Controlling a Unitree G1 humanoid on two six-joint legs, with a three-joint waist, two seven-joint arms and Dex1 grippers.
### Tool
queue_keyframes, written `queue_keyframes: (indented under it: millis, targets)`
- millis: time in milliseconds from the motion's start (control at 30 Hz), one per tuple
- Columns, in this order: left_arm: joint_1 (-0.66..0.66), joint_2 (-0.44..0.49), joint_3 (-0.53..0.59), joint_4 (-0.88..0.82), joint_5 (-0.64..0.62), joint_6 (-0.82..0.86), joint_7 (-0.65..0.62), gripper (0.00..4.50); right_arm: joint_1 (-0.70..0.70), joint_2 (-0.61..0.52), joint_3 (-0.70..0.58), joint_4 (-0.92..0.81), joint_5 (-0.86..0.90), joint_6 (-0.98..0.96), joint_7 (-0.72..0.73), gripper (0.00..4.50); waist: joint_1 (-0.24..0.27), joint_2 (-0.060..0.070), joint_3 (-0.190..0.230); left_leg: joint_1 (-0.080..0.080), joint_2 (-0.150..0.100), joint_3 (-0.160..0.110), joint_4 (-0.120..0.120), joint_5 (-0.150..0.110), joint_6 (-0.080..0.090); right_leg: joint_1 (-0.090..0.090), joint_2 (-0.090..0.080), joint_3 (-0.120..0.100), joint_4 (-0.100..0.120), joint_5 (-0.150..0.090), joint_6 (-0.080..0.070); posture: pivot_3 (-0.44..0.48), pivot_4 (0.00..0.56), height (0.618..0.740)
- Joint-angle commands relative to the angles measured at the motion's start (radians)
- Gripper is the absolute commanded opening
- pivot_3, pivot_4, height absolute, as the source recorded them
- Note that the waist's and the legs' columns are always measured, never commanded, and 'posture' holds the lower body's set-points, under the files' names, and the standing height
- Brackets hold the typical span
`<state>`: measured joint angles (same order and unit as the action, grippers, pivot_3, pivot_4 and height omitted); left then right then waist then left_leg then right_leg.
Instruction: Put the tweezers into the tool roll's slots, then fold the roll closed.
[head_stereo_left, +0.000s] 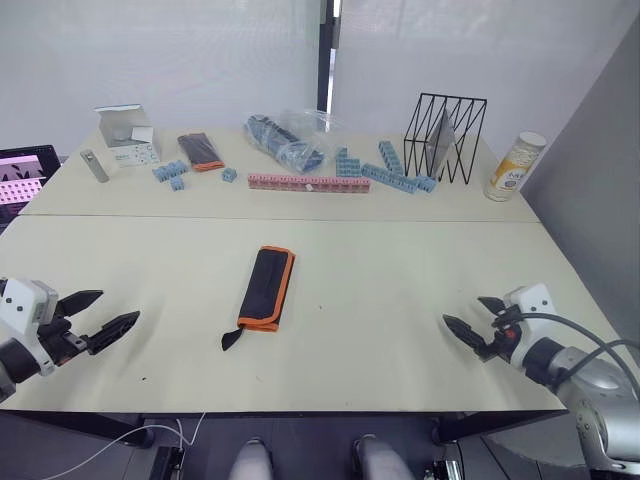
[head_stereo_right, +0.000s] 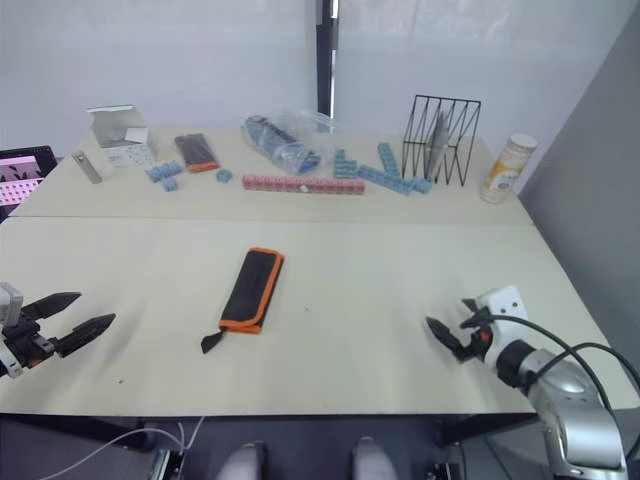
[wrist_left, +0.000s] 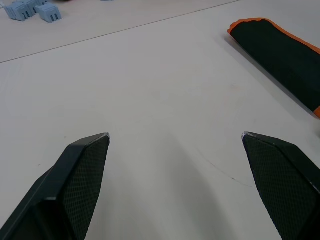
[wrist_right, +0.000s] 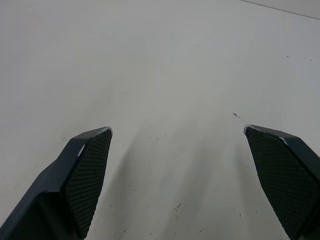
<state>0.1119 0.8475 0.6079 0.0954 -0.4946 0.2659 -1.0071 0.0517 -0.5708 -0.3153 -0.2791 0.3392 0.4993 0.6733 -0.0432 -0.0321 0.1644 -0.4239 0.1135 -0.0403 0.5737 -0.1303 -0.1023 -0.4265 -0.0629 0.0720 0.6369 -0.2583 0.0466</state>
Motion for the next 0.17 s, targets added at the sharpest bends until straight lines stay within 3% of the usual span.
queue_keyframes:
  millis: [33, 167]
  targets:
    - [-0.010, 0.013, 0.013, -0.015, -0.006, 0.001, 0.010, 4.50, 0.011, -0.012, -0.022, -0.038, 0.024, -0.019, 0.002, 4.48, 0.000, 0.000, 0.000, 0.000, 0.000, 0.000, 0.000, 0.000, 0.000, 0.000, 0.000, 0.000, 0.000, 0.000, 0.000, 0.000, 0.150, 0.736]
    - [-0.018, 0.021, 0.005, -0.020, -0.007, 0.013, 0.012, 4.50, 0.025, -0.011, -0.017, -0.058, 0.028, -0.014, 0.003, 4.48, 0.001, 0.000, 0.000, 0.000, 0.000, 0.000, 0.000, 0.000, 0.000, 0.000, 0.000, 0.000, 0.000, 0.000, 0.000, 0.000, 0.150, 0.736]
